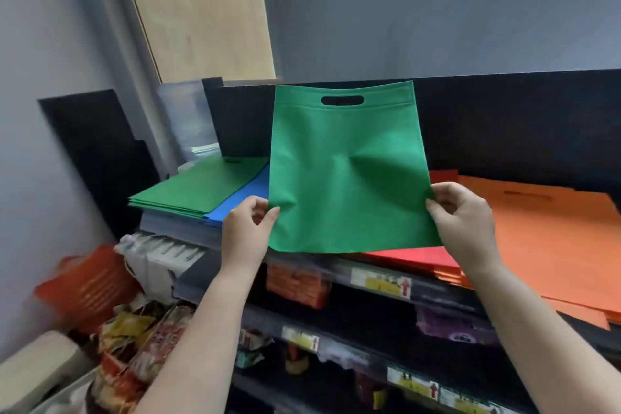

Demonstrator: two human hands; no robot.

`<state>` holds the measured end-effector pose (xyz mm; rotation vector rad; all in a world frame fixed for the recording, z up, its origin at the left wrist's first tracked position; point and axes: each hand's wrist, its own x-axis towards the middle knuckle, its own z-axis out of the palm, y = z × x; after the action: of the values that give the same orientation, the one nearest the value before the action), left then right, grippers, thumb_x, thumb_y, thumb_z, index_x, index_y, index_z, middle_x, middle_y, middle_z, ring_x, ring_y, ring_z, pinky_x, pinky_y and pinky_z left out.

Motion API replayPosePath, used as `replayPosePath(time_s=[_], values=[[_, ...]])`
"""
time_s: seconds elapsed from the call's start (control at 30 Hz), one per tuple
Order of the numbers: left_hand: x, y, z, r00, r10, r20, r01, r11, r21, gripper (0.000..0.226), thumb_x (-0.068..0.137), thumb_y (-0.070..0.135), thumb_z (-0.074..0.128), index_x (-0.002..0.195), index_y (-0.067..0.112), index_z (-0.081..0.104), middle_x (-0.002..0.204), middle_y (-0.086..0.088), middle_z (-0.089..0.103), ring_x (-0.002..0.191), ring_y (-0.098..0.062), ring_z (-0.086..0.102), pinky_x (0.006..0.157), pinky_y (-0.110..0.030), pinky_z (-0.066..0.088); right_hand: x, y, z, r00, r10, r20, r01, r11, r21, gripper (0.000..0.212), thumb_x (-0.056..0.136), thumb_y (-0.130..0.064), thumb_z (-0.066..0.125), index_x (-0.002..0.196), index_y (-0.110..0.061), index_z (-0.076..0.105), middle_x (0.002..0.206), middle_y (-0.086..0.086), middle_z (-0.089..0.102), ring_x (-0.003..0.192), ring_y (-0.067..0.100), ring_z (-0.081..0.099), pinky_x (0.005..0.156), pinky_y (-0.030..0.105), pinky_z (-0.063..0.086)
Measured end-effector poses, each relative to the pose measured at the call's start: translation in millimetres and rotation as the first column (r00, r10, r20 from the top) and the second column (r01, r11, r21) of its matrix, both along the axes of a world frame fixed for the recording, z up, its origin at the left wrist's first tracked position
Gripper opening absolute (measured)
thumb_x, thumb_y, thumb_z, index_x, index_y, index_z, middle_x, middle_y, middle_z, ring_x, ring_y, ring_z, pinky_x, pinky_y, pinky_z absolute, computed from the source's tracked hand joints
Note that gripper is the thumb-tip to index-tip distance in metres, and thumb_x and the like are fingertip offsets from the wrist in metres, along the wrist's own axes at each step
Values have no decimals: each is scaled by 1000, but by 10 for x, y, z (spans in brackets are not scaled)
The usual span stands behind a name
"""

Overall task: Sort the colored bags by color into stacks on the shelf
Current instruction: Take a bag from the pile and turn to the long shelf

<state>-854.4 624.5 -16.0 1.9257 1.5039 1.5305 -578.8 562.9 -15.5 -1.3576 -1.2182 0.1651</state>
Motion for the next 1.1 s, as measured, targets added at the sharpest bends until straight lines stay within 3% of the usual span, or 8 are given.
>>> replayPosePath(time_s=[0.13, 0.23, 0.4, 0.57, 0.67, 0.87, 1.0, 1.1], values=[[-713, 54, -65, 988, 153, 6, -153, 988, 1, 12, 86, 16, 69, 82, 15, 57, 69, 15, 54, 65, -3, 53, 57, -8, 40, -672, 337, -91, 992, 121, -46, -122, 993, -3, 23, 87, 4, 60, 86, -18, 62, 78, -10, 64, 71, -3, 57, 64, 5, 44], [-1158, 72, -109, 972, 235, 10, -234, 972, -23, 10, 87, 18, 67, 83, 14, 59, 70, 10, 58, 69, -14, 57, 60, -24, 45, -1074, 574, -152, 976, 203, -74, -206, 978, -31, 23, 85, 5, 62, 83, -18, 62, 75, -12, 63, 65, -4, 57, 63, 5, 44], [-1729, 137, -163, 942, 336, 27, -335, 942, -16, 6, 87, 14, 67, 84, 14, 61, 74, 2, 63, 72, -17, 63, 63, -29, 52, -1664, 907, -264, 945, 314, -90, -322, 942, -93, 22, 83, 3, 66, 79, -18, 63, 73, -2, 66, 60, 6, 58, 62, 6, 45], [-2164, 449, -177, 915, 403, 7, -403, 915, -4, 11, 87, 15, 66, 81, 21, 59, 72, 13, 60, 69, -7, 61, 55, -13, 44, -2137, 1286, -320, 932, 353, -88, -362, 923, -134, 17, 84, -2, 66, 79, -19, 64, 74, -7, 66, 72, 9, 61, 64, 10, 47], [-2375, 791, -130, 910, 414, -2, -414, 910, -4, 8, 87, 16, 66, 83, 19, 61, 74, 10, 63, 70, -4, 61, 55, -13, 44, -2353, 1589, -327, 935, 337, -108, -350, 926, -138, 18, 85, -2, 65, 76, -19, 63, 72, -4, 66, 71, 13, 61, 66, 27, 51], [-2653, 1489, -18, 930, 364, -53, -364, 931, 10, 5, 88, 16, 66, 84, 16, 62, 75, 4, 65, 71, -13, 63, 60, -26, 52, -2634, 2124, -308, 963, 267, -43, -270, 944, -189, 30, 84, -4, 64, 68, -27, 56, 65, -9, 60, 64, 6, 56, 58, 19, 41], [-2793, 1812, -32, 940, 340, -41, -339, 940, 21, 18, 87, 14, 67, 76, 26, 58, 70, 10, 62, 67, -9, 61, 56, -19, 45, -2766, 2377, -257, 966, 244, 85, -215, 941, -263, 15, 84, -5, 63, 74, -16, 60, 65, -4, 60, 65, 13, 54, 56, 20, 39], [-2875, 2064, -29, 948, 316, -43, -316, 949, 11, 14, 87, 14, 67, 78, 23, 59, 70, 11, 61, 66, -6, 60, 56, -16, 43, -2836, 2515, -200, 965, 204, 165, -152, 947, -282, 9, 85, -6, 64, 78, -10, 60, 66, -2, 59, 65, 16, 53, 57, 22, 39]])
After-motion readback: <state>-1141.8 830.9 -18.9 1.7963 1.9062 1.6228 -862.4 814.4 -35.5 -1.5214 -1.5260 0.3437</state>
